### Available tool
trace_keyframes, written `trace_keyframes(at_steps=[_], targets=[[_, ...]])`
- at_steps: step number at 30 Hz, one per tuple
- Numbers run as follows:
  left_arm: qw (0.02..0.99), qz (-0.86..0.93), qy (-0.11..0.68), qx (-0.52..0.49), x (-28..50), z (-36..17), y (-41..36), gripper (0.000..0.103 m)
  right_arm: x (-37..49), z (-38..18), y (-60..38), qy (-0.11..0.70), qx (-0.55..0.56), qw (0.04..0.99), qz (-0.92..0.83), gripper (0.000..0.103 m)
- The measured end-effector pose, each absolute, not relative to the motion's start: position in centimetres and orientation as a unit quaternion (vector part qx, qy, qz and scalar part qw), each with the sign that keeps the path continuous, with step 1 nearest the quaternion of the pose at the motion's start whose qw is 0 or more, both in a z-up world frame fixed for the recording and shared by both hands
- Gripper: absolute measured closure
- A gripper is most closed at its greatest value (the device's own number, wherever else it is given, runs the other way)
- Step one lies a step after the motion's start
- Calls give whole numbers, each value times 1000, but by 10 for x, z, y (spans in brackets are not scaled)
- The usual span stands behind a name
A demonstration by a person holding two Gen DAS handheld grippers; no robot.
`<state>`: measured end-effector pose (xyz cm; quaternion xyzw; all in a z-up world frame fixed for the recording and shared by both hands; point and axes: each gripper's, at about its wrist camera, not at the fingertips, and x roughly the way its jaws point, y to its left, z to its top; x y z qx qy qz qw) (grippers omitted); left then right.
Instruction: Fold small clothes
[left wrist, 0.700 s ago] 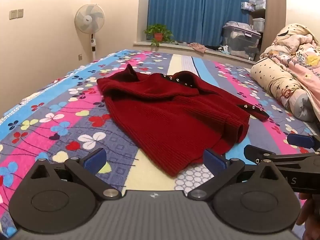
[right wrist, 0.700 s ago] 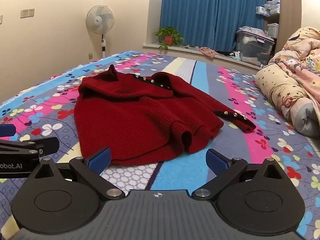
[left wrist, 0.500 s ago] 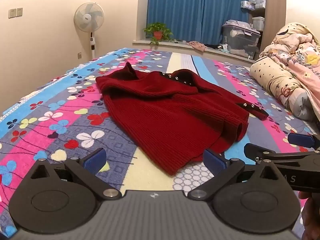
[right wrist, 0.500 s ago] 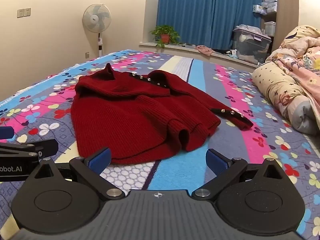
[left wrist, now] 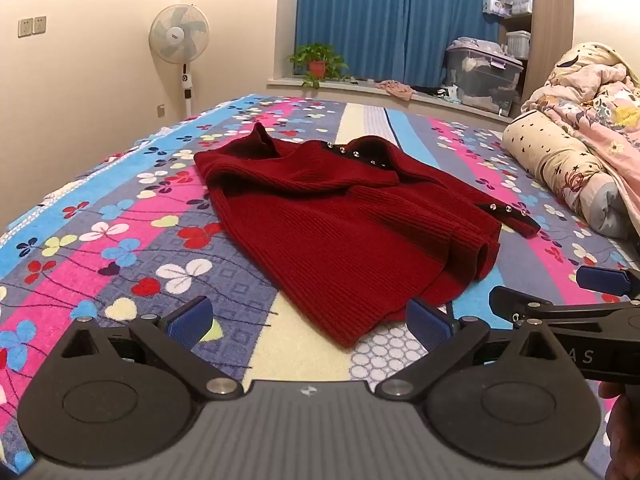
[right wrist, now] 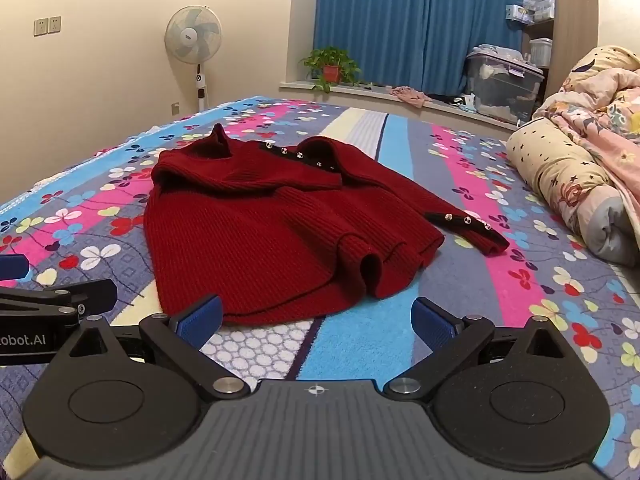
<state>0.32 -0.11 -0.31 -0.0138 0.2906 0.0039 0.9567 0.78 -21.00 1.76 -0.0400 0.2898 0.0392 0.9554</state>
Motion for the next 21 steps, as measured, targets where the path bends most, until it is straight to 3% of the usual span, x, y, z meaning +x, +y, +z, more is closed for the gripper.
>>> trace_keyframes(at_steps=[21], targets=[[956, 5, 292, -14, 3, -5, 0, 0, 7, 14, -209, 292, -40, 955, 41, 5]])
